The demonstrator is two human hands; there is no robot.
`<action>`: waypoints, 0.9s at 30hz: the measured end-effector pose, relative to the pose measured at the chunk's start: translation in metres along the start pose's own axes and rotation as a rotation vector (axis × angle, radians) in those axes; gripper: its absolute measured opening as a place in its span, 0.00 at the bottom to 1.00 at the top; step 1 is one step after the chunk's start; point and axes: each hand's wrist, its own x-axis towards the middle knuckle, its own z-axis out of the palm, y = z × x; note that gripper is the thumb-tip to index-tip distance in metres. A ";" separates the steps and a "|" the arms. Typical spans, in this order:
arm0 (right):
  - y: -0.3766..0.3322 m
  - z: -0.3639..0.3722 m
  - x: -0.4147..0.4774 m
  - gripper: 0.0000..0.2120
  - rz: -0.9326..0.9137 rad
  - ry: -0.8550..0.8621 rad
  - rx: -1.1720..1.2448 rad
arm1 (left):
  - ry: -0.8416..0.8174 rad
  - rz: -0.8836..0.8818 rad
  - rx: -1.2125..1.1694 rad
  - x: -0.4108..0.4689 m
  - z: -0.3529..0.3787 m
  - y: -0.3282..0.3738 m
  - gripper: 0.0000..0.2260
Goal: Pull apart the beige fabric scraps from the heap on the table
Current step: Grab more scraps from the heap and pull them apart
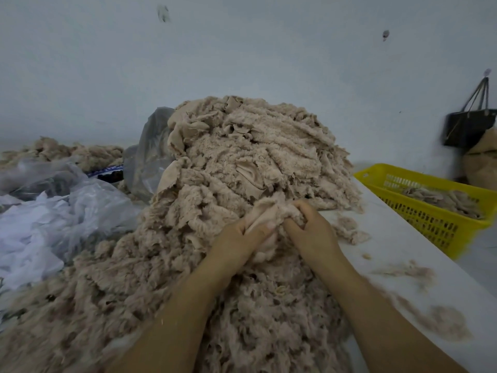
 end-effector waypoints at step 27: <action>-0.002 0.011 -0.007 0.13 -0.101 -0.070 -0.059 | -0.074 -0.059 -0.482 0.000 0.002 0.006 0.17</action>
